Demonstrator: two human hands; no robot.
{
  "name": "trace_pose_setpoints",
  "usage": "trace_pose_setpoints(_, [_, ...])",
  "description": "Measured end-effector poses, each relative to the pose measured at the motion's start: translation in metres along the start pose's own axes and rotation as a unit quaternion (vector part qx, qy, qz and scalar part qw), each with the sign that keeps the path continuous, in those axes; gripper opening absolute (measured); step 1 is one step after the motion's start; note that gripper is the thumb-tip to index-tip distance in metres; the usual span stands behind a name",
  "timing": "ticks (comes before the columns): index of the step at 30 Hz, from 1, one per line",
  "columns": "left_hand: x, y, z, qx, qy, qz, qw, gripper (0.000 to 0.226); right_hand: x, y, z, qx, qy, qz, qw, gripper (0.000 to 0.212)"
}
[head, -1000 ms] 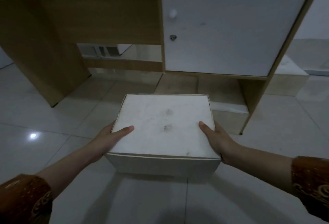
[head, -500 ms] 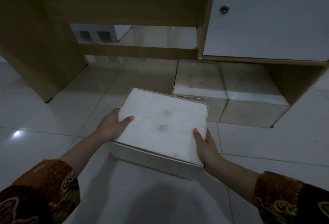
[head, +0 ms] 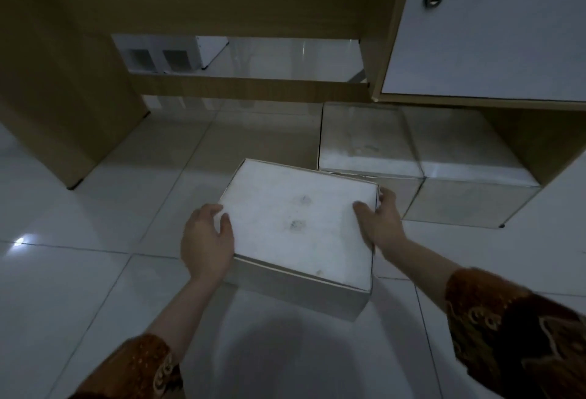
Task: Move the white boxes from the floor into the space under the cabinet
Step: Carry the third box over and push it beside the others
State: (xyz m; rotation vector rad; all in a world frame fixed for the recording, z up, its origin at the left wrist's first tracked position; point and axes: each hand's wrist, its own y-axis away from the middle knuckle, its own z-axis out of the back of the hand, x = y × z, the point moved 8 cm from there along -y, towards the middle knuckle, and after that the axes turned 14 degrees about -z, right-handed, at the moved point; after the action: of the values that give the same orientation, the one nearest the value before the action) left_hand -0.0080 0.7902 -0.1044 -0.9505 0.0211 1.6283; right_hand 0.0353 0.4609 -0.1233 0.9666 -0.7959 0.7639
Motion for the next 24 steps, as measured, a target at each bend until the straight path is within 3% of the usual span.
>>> trace_pose_setpoints(4, [0.005, 0.042, -0.009, -0.043, 0.078, 0.097, 0.991, 0.042, 0.018, -0.016, 0.001, 0.044, 0.071, 0.004, 0.996, 0.059])
trace_pose_setpoints(8, [-0.019, 0.066, -0.031, -0.008, 0.204, 0.186, 0.961, 0.079, 0.013, -0.018, 0.003, 0.057, 0.068, 0.011, 0.996, 0.059])
trace_pose_setpoints(13, [-0.059, 0.101, -0.056, 0.017, 0.280, 0.283, 0.917, 0.084, 0.003, -0.011, 0.008, 0.032, 0.043, 0.012, 0.999, 0.058])
trace_pose_setpoints(19, [-0.033, 0.057, -0.046, -0.008, 0.308, 0.223, 0.925, 0.070, -0.019, 0.015, 0.019, -0.016, 0.096, 0.055, 0.994, 0.035])
trace_pose_setpoints(24, [0.001, 0.007, -0.028, 0.063, 0.202, 0.138, 0.968, 0.046, -0.031, 0.052, -0.005, 0.028, 0.204, 0.113, 0.972, 0.044])
